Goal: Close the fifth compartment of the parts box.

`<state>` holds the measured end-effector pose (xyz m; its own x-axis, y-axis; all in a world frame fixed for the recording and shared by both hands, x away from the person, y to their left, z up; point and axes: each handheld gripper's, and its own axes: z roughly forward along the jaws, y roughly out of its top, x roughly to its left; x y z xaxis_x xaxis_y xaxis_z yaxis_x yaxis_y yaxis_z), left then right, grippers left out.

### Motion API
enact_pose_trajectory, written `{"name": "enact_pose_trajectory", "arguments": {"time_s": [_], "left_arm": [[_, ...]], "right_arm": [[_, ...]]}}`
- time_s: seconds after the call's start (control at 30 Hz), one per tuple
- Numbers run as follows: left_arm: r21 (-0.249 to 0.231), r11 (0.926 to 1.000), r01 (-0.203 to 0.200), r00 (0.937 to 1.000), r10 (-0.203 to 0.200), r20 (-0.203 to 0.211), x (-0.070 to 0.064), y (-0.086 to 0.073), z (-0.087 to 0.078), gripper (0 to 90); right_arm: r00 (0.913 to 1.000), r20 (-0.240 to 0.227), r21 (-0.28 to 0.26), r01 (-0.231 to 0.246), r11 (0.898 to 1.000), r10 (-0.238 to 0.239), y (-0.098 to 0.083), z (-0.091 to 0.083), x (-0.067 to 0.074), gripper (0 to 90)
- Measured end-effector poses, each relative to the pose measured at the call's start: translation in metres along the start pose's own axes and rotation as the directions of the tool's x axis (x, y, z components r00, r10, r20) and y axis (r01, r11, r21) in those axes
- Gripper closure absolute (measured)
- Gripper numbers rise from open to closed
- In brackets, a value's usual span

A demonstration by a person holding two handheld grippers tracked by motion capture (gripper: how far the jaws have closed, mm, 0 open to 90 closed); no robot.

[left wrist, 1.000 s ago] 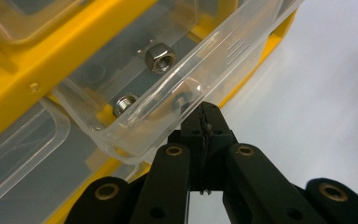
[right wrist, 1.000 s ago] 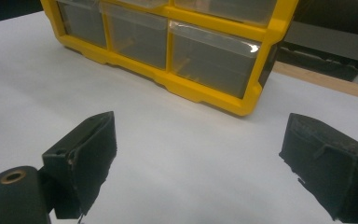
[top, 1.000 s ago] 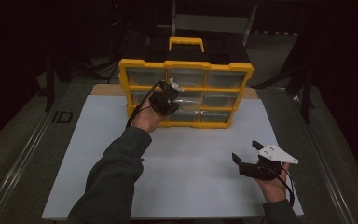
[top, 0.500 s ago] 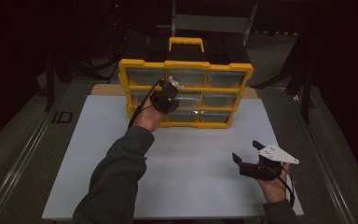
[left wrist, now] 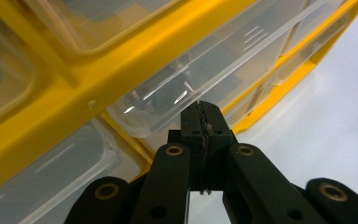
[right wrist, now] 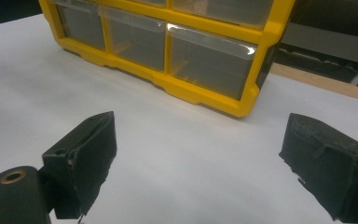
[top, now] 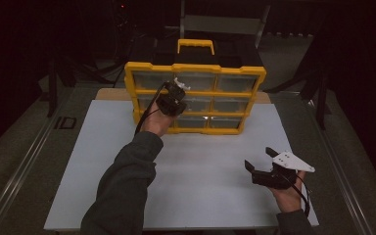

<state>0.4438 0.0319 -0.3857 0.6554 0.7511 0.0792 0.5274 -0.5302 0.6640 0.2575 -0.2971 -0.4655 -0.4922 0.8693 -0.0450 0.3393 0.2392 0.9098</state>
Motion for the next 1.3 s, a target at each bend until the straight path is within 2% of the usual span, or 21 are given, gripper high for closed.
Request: {"name": "enact_pose_trajectory", "arguments": {"time_s": [0.13,0.37,0.57,0.73,0.83,1.0,1.07,1.3], "left_arm": [[-0.006,0.9999,0.014,0.9999,-0.014,-0.009,0.000,0.000,0.001,89.7],[-0.005,0.9999,0.015,0.9999,-0.015,-0.006,0.000,0.001,0.003,89.7],[-0.005,1.0000,-0.004,1.0000,0.004,0.002,-0.001,-0.003,0.005,88.8],[-0.014,0.9998,-0.014,0.9998,0.014,0.015,-0.001,-0.010,0.003,84.5],[-0.019,0.9996,-0.019,0.9990,0.020,0.039,-0.001,-0.015,0.002,81.6],[-0.030,0.9987,-0.041,0.9970,0.043,0.065,-0.002,-0.020,-0.004,74.9],[-0.028,0.9980,-0.057,0.9963,0.059,0.062,-0.001,-0.022,-0.008,71.2],[-0.052,0.9975,-0.048,0.9955,0.052,0.079,0.004,-0.029,-0.020,63.1]], "right_arm": [[1.0000,0.001,0.000,0.001,1.000,-0.001,0.000,0.000,0.000,10.3],[1.0000,0.000,0.002,0.003,1.000,-0.003,0.000,0.001,0.000,10.3],[1.0000,0.000,-0.001,0.002,1.000,-0.002,0.000,0.000,-0.001,10.3],[1.0000,0.000,0.000,0.001,1.000,-0.001,0.000,0.000,0.000,10.3],[1.0000,0.000,0.001,0.001,1.000,-0.001,0.000,0.000,0.000,10.3],[1.0000,0.000,0.002,0.003,1.000,-0.003,0.000,0.001,0.000,10.3],[1.0000,0.000,0.001,0.003,1.000,-0.003,0.000,0.000,0.001,10.3],[1.0000,-0.003,0.002,0.003,1.000,-0.003,-0.001,0.001,0.001,10.3]]}}
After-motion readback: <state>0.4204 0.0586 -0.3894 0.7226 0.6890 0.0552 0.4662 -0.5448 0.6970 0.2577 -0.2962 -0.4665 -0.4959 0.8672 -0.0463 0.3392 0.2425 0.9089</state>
